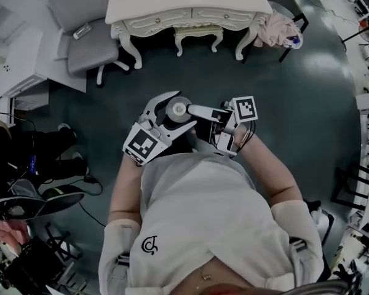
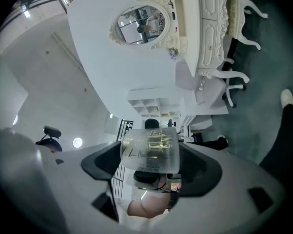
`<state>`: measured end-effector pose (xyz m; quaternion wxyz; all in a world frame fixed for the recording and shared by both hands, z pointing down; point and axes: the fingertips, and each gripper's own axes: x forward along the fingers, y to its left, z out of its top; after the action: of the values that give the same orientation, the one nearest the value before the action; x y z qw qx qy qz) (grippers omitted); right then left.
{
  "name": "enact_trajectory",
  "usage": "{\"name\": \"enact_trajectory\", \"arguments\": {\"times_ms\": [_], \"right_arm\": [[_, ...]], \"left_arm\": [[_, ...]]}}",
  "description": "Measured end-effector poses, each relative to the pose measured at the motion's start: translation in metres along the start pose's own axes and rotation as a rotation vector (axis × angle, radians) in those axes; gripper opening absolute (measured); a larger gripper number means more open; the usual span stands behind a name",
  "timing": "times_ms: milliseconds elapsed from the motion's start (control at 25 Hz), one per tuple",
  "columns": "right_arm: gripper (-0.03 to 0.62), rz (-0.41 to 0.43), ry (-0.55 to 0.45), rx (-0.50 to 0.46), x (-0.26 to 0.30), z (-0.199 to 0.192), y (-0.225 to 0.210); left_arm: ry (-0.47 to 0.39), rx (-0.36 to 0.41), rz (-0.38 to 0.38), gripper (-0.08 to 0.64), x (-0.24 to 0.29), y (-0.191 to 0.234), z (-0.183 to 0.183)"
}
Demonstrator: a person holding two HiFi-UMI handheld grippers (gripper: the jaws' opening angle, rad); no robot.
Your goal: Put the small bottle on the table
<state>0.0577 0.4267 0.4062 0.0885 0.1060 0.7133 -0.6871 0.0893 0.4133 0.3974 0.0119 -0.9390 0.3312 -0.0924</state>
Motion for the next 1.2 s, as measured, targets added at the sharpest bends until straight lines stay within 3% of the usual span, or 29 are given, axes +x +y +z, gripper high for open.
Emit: {"name": "enact_trajectory", "arguments": {"times_ms": [240, 840, 1200], "right_arm": [[0.367, -0.011, -0.035, 0.007, 0.026, 0.069, -0.022], [0.367, -0.028, -0.114, -0.031, 0.131, 0.323, -0.053], [0.367, -0.022, -0.133, -0.007, 0.144, 0.421, -0.071]], "left_arm": [[0.009, -0.01, -0.032, 0.348, 0.02, 0.072, -0.015], [0.01, 0.006, -0.111, 0.348, 0.087, 0.338, -0.017], [0.039, -0.006, -0.108, 0.348, 0.135, 0.425, -0.027]]}}
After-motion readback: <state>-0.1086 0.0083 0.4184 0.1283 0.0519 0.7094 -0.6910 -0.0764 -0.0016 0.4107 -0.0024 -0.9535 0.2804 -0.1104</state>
